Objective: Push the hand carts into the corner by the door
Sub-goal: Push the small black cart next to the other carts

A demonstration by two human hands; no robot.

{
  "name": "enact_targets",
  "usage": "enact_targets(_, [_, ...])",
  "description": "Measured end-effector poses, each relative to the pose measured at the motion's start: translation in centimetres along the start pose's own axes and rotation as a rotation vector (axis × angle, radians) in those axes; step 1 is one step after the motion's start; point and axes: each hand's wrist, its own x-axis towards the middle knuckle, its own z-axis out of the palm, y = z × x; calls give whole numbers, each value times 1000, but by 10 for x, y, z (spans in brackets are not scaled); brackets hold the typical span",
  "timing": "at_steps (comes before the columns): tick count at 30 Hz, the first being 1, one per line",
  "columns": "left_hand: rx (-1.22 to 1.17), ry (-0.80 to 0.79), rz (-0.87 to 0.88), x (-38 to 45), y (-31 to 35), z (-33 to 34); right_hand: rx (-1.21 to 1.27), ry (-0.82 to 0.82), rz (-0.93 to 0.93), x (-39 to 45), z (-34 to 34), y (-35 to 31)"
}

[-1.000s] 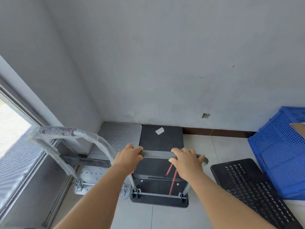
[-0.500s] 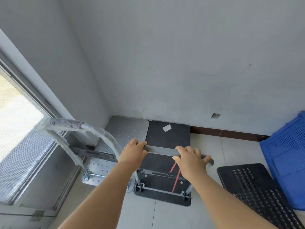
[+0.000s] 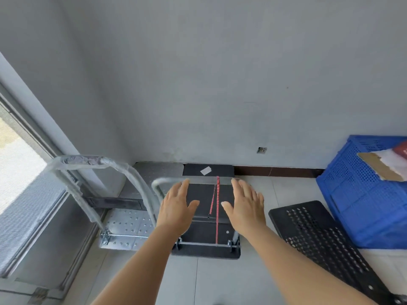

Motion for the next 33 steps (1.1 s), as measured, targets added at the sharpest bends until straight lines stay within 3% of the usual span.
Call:
enact_targets(7, [-58, -54, 127, -81, 65, 24, 35, 32, 20, -92, -48, 39])
enact_targets(17, [-82, -205, 331, -150, 181, 82, 37, 128, 229, -192, -101, 148])
enact_targets(33, [-69, -326, 454, -232, 405, 227, 76, 168, 357, -273, -170, 395])
